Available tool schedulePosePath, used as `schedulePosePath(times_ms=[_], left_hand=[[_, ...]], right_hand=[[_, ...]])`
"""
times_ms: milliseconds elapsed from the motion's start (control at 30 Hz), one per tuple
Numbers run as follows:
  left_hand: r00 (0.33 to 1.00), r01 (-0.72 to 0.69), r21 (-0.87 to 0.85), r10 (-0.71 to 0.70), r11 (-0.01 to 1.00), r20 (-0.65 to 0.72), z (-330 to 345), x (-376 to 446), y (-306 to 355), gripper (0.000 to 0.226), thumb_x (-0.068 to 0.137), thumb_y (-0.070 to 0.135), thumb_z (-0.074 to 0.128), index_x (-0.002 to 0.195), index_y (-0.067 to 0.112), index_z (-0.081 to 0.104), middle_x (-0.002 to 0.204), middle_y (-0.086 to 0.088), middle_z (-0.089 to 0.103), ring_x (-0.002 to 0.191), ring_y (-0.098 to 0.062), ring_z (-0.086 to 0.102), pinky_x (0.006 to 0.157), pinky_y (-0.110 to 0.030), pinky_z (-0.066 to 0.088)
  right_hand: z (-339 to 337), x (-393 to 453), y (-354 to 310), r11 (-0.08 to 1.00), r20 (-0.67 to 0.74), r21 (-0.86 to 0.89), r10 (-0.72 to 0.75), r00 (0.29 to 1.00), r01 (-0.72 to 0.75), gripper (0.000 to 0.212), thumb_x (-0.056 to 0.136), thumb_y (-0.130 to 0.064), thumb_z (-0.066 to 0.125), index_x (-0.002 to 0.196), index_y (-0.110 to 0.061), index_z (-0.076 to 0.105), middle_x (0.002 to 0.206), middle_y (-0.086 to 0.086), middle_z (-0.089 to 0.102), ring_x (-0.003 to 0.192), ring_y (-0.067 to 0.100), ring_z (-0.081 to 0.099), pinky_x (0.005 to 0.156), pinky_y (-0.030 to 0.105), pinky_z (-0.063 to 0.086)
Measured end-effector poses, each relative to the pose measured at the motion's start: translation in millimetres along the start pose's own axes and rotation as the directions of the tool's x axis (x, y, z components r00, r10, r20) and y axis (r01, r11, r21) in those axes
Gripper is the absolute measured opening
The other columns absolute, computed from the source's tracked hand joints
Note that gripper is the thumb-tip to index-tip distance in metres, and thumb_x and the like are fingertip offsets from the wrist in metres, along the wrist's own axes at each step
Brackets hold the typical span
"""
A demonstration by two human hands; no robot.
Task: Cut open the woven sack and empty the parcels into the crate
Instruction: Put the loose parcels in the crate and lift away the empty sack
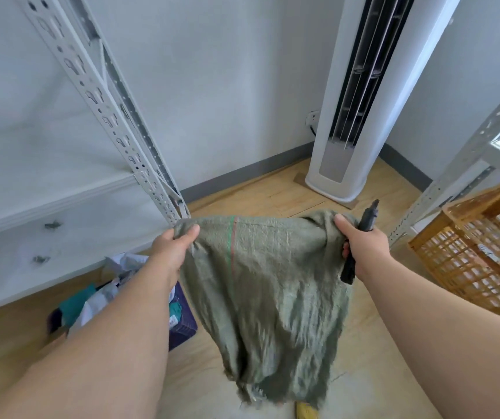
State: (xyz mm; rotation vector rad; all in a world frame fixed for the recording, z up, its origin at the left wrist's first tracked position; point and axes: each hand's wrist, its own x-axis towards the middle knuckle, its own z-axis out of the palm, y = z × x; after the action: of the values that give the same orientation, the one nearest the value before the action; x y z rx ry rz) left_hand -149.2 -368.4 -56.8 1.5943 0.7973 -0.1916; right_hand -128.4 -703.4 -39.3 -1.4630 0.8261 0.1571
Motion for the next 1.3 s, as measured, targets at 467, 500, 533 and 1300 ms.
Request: schedulePosePath(times_ms=[467,500,533,1300], left_hand=[[1.0,0.001,0.343,-0.008,0.939,0.021,-49,-3,-10,0.072,0.072,0.023,0.082,0.135,0.014,0.048,0.133,-0.011,0.056,0.117,-0.031,0.055,0.106,-0.049,0.038],[0.997,-0.031,0.235,0.047,0.971,-0.062,-49,-3,-9,0.066,0.076,0.021,0.08,0.133,0.017,0.048,0.132,-0.011,0.056,0.116,-0.032,0.056,0.104,-0.05,0.039],[0.989,-0.066,0.137,0.083,0.988,-0.119,-50,-3,-7,0.062,0.078,0.02,0.078,0.132,0.021,0.048,0.132,-0.011,0.054,0.115,-0.032,0.056,0.103,-0.052,0.04],[0.968,-0.184,0.444,0.241,0.877,-0.075,-15,4,34,0.056,0.074,0.002,0.076,0.123,0.026,0.063,0.121,-0.006,0.063,0.1,-0.021,0.061,0.083,-0.025,0.046]], right_hand=[[-1,-4,2,0.975,0.068,-0.218,-0.024,0.997,0.038,0.036,0.075,-0.017,0.082,0.099,-0.01,0.056,0.067,0.007,0.058,0.053,0.016,0.049,0.054,0.031,0.045],[-2,-5,3,0.96,0.039,-0.273,-0.053,0.998,0.062,0.036,0.075,-0.021,0.081,0.098,-0.011,0.055,0.066,0.006,0.059,0.052,0.017,0.049,0.055,0.033,0.046],[-1,-5,3,0.935,0.007,-0.342,-0.103,0.995,0.099,0.035,0.077,-0.025,0.079,0.099,-0.011,0.055,0.065,0.005,0.061,0.051,0.017,0.051,0.057,0.034,0.047],[24,66,-57,0.944,0.216,-0.281,-0.114,0.97,0.174,0.058,0.074,-0.023,0.083,0.121,-0.011,0.051,0.088,0.004,0.06,0.064,0.017,0.058,0.064,0.031,0.051]])
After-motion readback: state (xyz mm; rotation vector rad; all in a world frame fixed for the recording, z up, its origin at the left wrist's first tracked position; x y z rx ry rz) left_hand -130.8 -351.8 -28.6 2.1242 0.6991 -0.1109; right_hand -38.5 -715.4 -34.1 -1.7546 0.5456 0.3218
